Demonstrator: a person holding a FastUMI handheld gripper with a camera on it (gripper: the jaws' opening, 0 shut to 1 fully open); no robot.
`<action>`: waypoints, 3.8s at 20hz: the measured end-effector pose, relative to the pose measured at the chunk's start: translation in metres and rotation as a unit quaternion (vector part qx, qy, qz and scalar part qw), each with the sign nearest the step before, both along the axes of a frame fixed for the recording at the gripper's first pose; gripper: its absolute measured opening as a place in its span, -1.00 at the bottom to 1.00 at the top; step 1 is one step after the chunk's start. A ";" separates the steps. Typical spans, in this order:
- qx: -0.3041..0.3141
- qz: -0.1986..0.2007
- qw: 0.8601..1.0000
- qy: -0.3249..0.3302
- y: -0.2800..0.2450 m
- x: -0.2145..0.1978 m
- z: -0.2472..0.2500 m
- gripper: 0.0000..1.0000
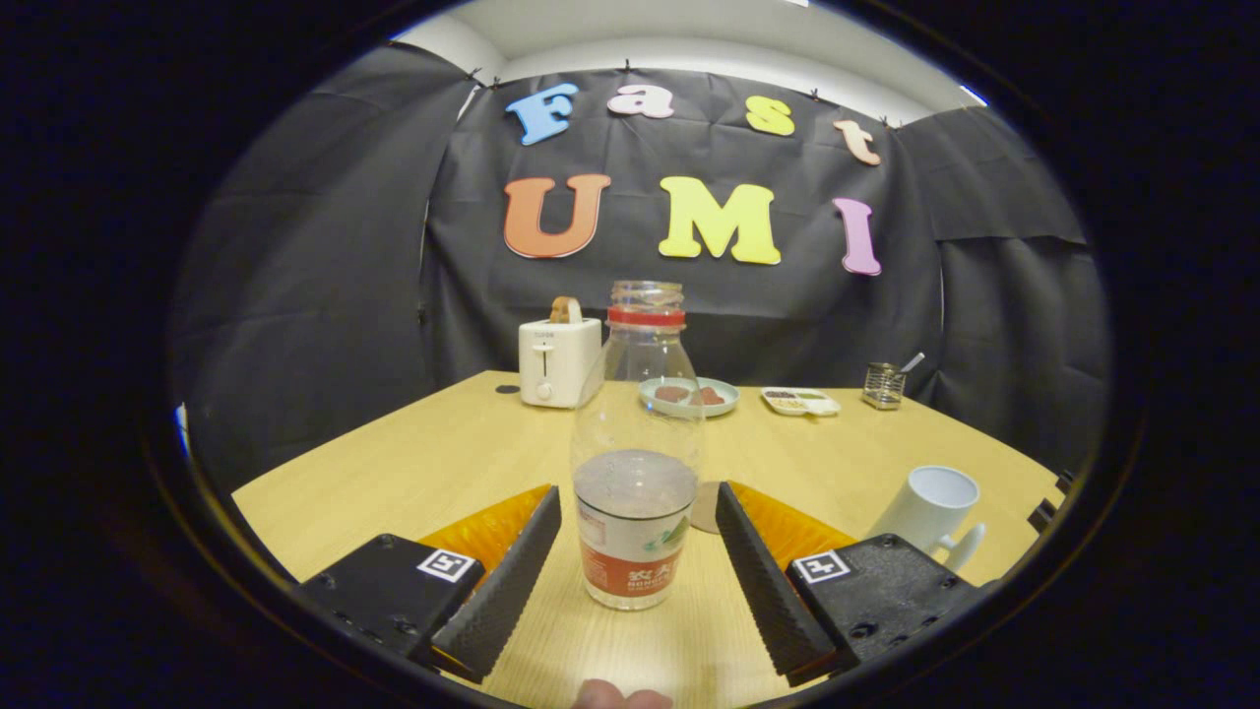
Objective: Take the bottle from table, then pour the juice into the cup, finally place the bottle on the coaster
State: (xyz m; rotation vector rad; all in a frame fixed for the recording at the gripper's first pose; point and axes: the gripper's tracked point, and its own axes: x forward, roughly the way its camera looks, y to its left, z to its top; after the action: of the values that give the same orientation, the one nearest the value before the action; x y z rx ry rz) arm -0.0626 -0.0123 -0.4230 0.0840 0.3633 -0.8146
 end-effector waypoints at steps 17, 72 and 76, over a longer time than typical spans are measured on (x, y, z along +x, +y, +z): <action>0.031 0.036 0.999 -0.021 0.009 0.022 0.016 0.55; 0.493 -0.127 0.669 -0.541 -0.043 -0.031 0.105 0.49; 0.498 -0.135 0.656 -0.551 -0.048 -0.032 0.107 0.49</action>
State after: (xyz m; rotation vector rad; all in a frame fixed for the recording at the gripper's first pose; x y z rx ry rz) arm -0.0941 -0.0606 -0.3163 1.6499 -0.4401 -0.6216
